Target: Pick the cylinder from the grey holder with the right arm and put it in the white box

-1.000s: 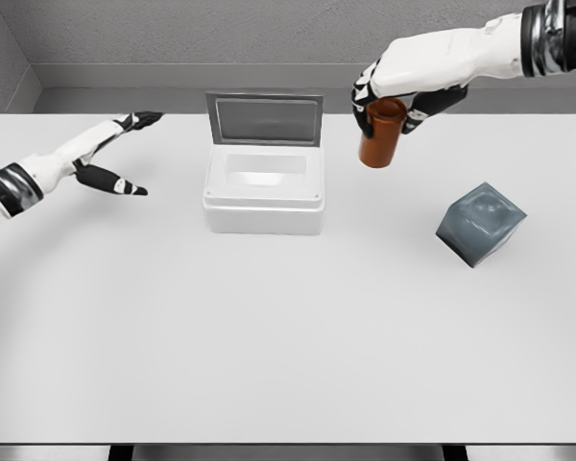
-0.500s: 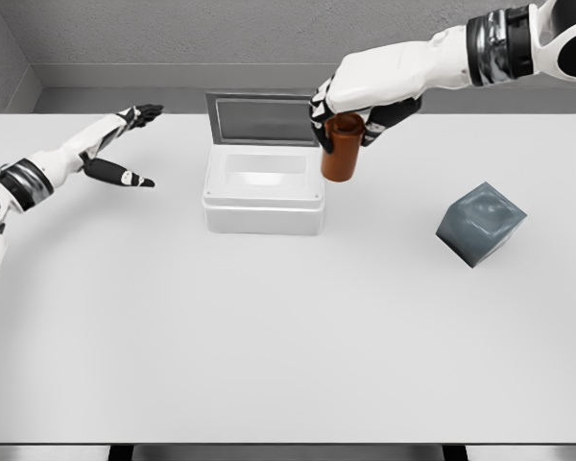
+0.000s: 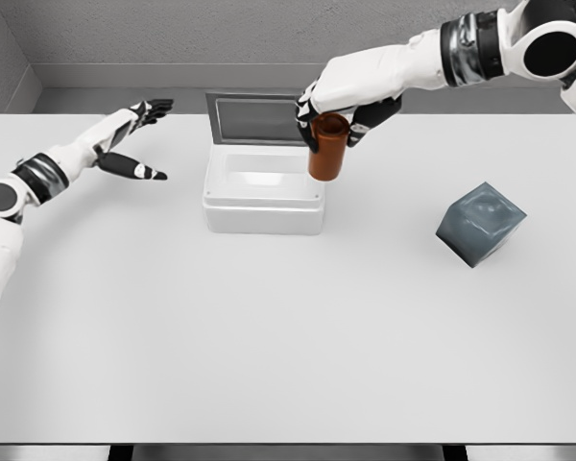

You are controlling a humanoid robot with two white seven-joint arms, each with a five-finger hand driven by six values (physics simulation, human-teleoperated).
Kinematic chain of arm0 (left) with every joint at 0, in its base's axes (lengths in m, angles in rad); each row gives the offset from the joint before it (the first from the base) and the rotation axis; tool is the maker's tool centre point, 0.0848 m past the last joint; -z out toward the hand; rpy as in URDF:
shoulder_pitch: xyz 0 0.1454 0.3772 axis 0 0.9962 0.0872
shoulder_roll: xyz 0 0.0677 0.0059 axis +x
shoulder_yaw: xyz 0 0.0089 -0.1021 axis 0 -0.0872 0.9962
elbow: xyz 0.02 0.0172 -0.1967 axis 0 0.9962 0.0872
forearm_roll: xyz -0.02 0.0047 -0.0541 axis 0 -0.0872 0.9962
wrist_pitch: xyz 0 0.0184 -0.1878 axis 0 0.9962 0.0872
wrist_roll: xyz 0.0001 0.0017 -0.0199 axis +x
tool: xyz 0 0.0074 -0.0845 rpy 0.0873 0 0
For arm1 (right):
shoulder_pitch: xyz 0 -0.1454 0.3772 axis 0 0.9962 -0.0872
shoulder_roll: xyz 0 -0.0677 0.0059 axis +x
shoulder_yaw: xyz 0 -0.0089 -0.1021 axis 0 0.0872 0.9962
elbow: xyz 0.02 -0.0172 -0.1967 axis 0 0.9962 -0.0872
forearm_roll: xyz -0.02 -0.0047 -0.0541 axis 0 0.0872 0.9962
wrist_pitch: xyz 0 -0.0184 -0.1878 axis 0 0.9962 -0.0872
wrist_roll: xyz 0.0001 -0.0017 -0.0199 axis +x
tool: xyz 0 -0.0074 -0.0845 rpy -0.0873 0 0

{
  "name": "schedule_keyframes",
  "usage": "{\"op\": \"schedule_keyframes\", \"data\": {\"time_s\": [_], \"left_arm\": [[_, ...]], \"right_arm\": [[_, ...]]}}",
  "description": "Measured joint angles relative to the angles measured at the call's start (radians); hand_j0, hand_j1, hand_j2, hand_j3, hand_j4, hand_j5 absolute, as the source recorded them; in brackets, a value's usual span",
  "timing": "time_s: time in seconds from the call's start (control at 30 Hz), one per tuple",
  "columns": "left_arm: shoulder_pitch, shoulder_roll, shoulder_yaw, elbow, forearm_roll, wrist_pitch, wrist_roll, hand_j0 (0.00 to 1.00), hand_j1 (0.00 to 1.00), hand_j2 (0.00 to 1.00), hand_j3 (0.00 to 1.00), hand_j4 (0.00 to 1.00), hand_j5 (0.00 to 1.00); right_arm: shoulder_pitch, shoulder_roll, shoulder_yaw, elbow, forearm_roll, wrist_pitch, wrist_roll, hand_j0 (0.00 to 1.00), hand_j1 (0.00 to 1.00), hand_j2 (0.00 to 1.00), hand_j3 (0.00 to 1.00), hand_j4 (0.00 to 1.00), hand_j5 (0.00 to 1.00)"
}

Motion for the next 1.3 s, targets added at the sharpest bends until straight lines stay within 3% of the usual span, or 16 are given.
{"op": "schedule_keyframes", "data": {"time_s": [0.57,1.1,1.3], "left_arm": [[-0.015,-0.013,-0.005,0.032,-0.004,0.0,-0.005,1.0,1.0,1.0,1.0,1.0,1.0],[-0.026,-0.019,-0.012,0.044,-0.005,0.0,-0.005,1.0,1.0,1.0,1.0,1.0,1.0],[-0.026,-0.019,-0.012,0.044,-0.005,0.0,-0.005,1.0,1.0,1.0,1.0,1.0,1.0]], "right_arm": [[0.028,0.095,0.01,0.157,0.002,0.0,0.001,0.4,0.4,0.4,0.4,0.4,0.4],[0.031,0.14,0.011,0.201,0.002,0.0,0.002,0.4,0.4,0.4,0.4,0.4,0.4],[0.032,0.161,0.01,0.285,0.002,0.0,0.002,0.4,0.4,0.4,0.4,0.4,0.4]]}}
